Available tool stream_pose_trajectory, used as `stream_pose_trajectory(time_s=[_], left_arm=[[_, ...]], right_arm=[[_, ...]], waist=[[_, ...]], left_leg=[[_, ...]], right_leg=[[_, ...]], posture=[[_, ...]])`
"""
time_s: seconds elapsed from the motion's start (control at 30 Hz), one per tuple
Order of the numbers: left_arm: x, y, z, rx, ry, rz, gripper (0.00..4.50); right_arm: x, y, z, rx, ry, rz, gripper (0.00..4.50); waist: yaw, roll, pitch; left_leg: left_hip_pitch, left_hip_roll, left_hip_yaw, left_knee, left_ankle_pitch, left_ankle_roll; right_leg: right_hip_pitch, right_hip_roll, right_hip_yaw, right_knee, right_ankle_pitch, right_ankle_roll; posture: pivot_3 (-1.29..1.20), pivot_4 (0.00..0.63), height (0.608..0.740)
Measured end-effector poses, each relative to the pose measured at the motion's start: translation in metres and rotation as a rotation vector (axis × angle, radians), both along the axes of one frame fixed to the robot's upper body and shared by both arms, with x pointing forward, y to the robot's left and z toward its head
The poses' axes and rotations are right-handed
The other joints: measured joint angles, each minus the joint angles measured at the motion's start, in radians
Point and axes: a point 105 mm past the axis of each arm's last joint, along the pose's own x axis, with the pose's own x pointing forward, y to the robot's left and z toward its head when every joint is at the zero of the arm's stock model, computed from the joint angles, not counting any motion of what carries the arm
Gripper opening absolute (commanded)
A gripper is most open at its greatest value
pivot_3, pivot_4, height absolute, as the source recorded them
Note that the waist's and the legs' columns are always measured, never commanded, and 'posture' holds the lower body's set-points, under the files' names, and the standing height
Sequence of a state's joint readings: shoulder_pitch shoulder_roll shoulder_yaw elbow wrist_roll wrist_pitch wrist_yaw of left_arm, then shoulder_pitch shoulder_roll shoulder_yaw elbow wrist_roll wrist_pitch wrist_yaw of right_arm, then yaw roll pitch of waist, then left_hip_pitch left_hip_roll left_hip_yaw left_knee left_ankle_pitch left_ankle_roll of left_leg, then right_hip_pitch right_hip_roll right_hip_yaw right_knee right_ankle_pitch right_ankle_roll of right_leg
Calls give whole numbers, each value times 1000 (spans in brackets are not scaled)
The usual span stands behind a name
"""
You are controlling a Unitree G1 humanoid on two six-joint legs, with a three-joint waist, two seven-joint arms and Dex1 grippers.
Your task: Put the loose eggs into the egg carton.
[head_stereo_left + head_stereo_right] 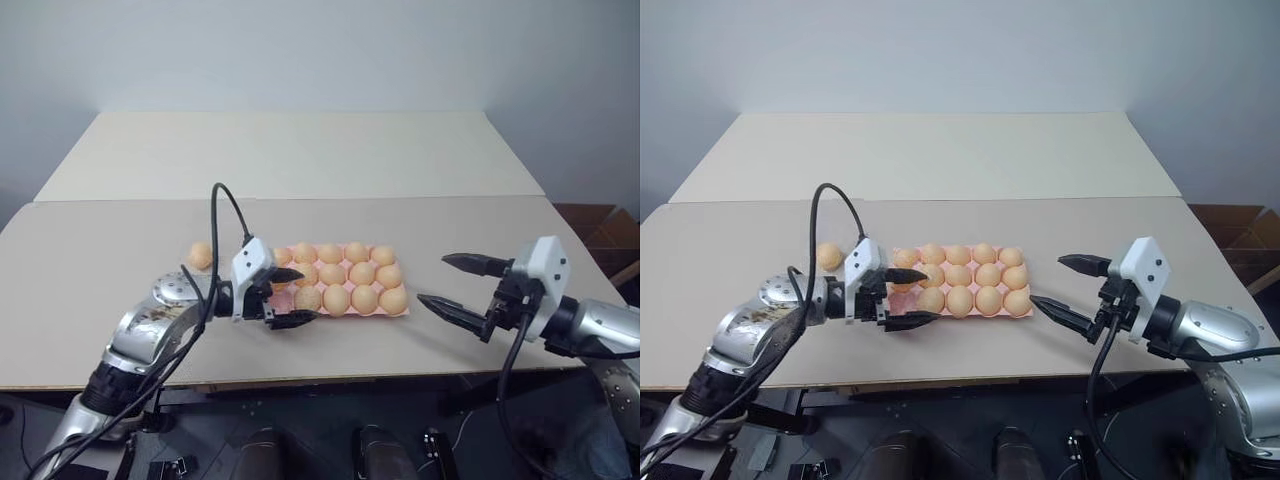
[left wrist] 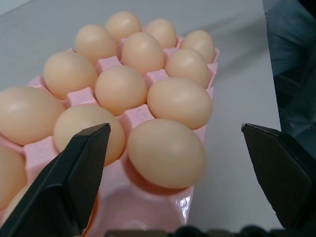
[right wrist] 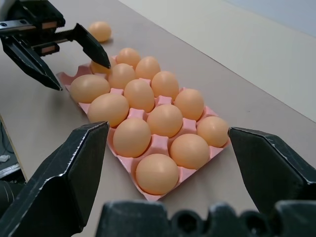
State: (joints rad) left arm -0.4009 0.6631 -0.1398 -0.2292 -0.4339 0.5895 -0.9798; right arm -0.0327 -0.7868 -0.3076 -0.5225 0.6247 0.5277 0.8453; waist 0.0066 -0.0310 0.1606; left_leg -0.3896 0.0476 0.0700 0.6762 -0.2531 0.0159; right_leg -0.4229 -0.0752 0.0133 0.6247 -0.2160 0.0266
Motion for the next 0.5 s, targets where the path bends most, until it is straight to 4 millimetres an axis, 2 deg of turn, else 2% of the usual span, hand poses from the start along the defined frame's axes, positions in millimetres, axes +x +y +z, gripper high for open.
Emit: stream_pose_trajectory(time_s=[0.13, 0.23, 0.37, 0.5], left_arm=[[-1, 15, 16, -24, -60, 52, 4451], [-5, 39, 30, -61, -91, 109, 4451], [-21, 91, 35, -25, -75, 206, 4451], [-42, 146, 27, 22, -20, 367, 4451]], right_arm=[[0, 1, 1, 4, -1, 2, 4500], [-1, 2, 1, 4, -1, 7, 4500], [-1, 2, 0, 5, 4, 17, 4500], [2, 3, 0, 1, 10, 38, 4500]], waist=[[0, 0, 0], [-4, 0, 0], [-16, 0, 0], [-21, 0, 0]], left_leg=[[0, 0, 0, 0, 0, 0], [0, 0, 0, 0, 0, 0], [1, 2, 0, -1, 0, 0], [1, 2, 1, -1, 0, 0]], right_leg=[[0, 0, 0, 0, 0, 0], [0, 0, 0, 0, 0, 0], [-1, 0, 0, 0, -1, 0], [-1, -1, 0, 0, -1, 0]], posture=[[0, 150, 740], [0, 150, 740], [0, 150, 740], [0, 150, 740]])
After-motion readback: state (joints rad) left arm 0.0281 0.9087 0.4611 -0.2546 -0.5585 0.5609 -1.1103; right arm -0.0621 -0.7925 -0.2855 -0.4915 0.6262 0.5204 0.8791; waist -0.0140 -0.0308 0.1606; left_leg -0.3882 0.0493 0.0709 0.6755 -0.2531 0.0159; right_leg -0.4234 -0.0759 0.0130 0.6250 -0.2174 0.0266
